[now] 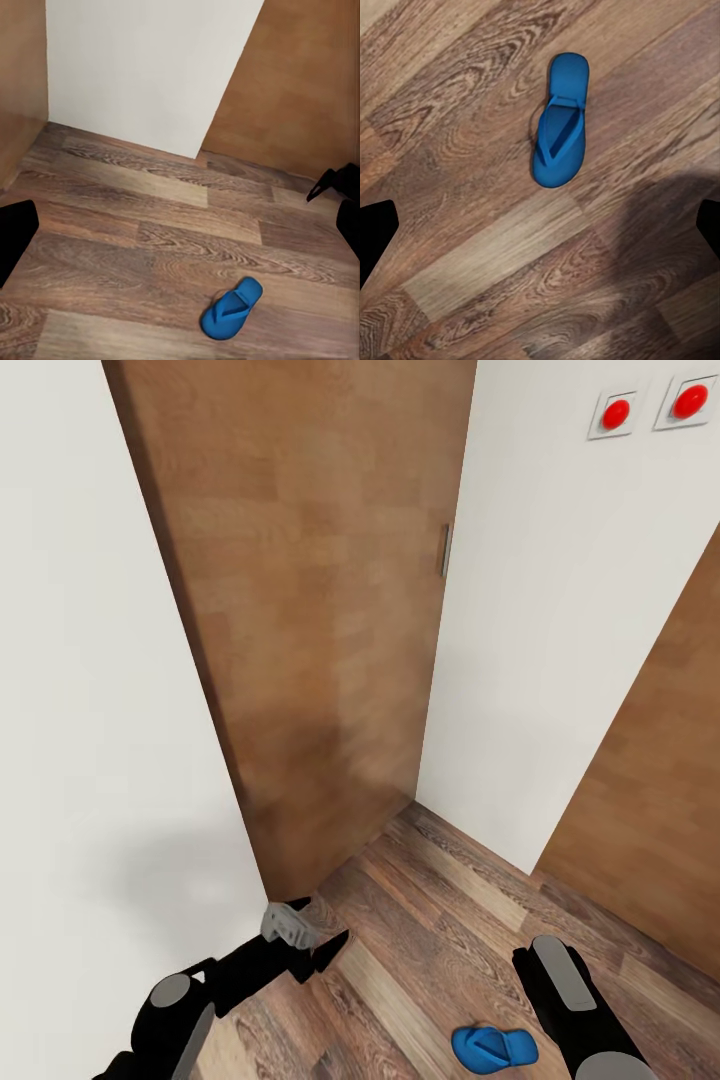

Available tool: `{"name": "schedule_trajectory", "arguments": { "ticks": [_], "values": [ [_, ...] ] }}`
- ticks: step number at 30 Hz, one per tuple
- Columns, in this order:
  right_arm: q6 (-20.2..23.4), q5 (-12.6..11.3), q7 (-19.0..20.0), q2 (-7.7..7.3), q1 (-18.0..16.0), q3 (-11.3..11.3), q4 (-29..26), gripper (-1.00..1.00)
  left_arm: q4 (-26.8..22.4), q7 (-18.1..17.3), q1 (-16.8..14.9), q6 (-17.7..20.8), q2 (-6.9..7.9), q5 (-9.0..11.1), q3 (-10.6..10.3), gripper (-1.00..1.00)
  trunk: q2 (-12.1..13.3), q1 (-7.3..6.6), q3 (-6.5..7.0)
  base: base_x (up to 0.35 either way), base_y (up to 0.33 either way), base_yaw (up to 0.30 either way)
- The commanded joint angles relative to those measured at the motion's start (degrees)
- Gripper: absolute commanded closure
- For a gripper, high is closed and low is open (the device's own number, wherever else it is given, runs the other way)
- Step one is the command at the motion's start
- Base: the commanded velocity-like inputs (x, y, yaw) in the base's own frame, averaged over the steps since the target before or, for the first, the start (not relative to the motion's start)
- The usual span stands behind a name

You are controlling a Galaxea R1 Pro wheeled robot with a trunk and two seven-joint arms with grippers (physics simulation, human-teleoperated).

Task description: In the bedroom, move the book from the bed onto either nightstand, and place the two sandals side by side next to the bed.

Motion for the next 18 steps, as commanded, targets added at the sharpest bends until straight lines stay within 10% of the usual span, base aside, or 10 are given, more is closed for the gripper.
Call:
{"name": "schedule_trajectory", "arguments": {
  "ticks": [1,18],
  "values": [
    [0.57,0.0,-0.26,0.0,-0.02,-0.09,-0.09,-1.0,-0.2,-0.56,-0.03,0.48,0.12,0.39,0.23,-1.0,-0.02,-0.01,-0.05,0.0,0.0,0.0],
    [0.57,0.0,-0.24,0.06,-0.04,-0.08,-0.05,-1.0,-2.5,-1.52,-0.03,0.66,1.07,0.59,3.46,-1.0,-4.84,2.63,-2.21,0.0,0.0,0.0]
  ]
}}
